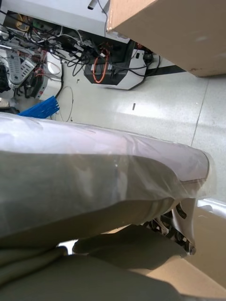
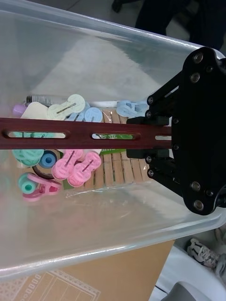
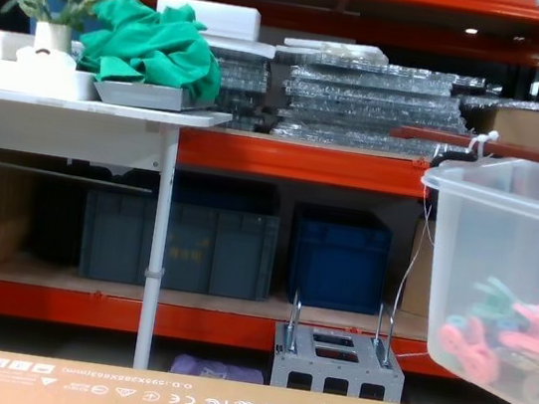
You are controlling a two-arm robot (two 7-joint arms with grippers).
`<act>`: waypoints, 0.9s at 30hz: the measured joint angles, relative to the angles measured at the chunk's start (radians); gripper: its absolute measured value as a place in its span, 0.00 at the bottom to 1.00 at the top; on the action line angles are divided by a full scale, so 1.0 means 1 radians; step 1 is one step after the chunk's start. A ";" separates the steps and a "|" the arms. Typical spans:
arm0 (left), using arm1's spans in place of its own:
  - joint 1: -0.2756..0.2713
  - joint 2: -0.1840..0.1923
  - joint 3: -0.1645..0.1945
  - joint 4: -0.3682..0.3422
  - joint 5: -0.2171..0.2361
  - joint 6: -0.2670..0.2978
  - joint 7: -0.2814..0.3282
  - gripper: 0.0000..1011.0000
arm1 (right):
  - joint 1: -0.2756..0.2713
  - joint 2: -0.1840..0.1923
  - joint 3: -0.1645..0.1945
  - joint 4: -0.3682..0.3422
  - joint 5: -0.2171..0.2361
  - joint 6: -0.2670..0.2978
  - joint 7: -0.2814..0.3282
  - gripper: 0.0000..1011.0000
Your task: Use one hand to grasp the basket and place it at the designated location.
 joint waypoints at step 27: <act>0.000 0.000 0.000 0.000 0.000 0.000 0.000 0.00 | 0.021 -0.119 -0.057 0.037 0.061 -0.161 -0.033 0.23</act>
